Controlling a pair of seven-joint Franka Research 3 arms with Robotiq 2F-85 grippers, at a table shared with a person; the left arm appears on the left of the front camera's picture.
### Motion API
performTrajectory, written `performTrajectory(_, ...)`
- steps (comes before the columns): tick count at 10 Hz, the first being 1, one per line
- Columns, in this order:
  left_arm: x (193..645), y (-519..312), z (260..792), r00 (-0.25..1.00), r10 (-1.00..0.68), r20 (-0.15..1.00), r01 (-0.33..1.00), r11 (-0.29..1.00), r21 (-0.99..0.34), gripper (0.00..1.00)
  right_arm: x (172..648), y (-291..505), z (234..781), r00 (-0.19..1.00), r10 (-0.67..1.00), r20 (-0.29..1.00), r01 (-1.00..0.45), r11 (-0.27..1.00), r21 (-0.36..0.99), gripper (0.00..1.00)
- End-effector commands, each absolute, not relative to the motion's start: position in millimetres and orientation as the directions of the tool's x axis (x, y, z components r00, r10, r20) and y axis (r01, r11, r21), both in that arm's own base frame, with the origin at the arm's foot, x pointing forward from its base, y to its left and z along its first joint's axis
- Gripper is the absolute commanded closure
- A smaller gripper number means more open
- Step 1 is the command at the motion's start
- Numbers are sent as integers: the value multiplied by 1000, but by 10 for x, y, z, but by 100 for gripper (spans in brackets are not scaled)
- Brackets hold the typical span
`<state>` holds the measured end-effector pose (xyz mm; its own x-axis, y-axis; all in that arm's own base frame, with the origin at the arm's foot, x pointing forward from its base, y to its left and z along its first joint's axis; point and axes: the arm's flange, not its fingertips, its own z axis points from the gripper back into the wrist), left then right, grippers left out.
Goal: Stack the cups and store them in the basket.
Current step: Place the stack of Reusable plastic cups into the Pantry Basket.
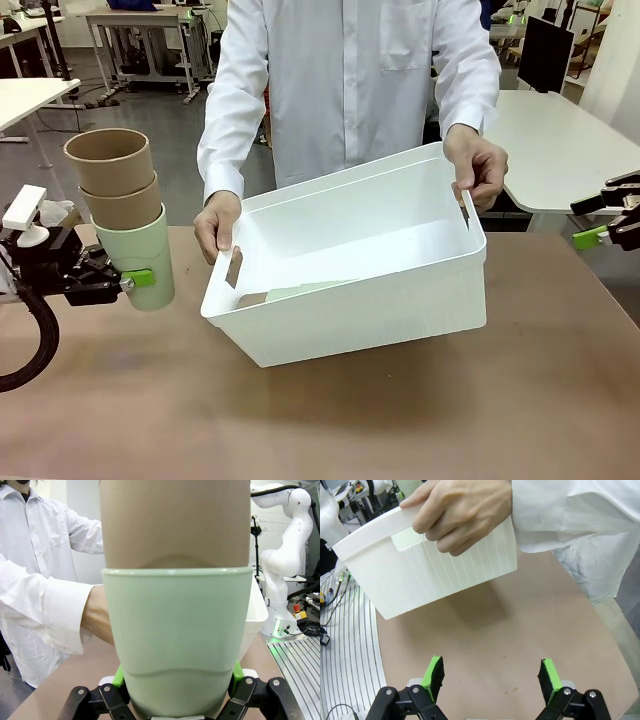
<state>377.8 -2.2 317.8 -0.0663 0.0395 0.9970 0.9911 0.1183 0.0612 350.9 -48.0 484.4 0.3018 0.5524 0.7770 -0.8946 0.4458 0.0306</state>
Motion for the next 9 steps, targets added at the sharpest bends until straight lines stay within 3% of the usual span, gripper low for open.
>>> performTrajectory(1, 3707, -18, 3379, -68, 41, 997, 990, 125, 63, 15, 3534, -484, 4874, 289, 540, 791, -897, 440, 27, 0)
performTrajectory(9, 3366, -878, 5172, 7, -391, 920, 965, 243, 96, 15, 3534, -484, 4874, 289, 540, 791, -897, 440, 27, 0)
